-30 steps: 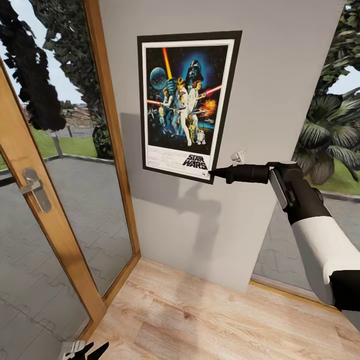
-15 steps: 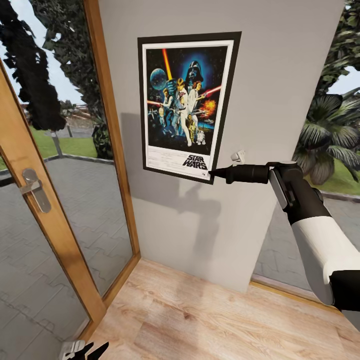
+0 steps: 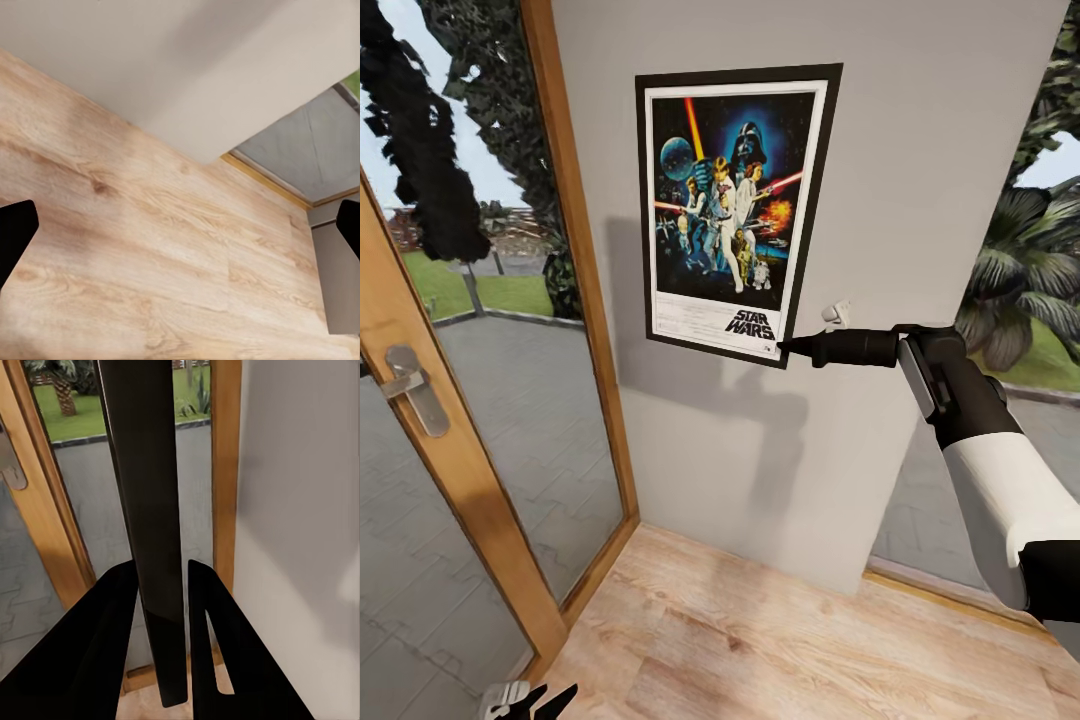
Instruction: Pick up the poster from the kitchen countertop and hang it on one of the wall nails in the kitchen.
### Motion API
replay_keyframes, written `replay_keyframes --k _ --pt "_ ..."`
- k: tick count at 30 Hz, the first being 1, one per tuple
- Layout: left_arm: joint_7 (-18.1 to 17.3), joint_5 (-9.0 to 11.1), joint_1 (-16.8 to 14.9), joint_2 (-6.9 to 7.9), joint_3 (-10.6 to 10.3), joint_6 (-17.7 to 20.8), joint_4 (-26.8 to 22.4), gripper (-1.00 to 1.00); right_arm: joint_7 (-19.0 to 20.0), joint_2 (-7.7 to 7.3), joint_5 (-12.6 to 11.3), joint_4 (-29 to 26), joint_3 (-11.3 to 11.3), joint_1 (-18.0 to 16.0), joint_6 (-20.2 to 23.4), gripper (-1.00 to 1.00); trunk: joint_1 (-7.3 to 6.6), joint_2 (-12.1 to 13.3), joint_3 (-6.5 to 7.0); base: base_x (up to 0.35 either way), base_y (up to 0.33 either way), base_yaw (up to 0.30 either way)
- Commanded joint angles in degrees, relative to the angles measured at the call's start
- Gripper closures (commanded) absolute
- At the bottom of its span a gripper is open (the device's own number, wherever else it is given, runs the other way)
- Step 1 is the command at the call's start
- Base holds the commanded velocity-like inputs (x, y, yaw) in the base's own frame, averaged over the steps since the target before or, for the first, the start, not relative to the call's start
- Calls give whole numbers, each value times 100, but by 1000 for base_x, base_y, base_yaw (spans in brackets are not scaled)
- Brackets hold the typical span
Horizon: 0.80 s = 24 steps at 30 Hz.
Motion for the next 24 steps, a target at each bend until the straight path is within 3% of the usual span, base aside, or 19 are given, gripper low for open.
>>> replay_keyframes --k 1,24 --pt "-9 41 -5 3 -48 -34 3 -100 -10 -6 -54 0 14 -7 52 100 5 -13 -13 72 0 0" --pt "-7 41 -6 7 -48 -25 3 -100 -14 1 -48 -5 23 -7 44 100 5 -13 -13 117 -27 0"
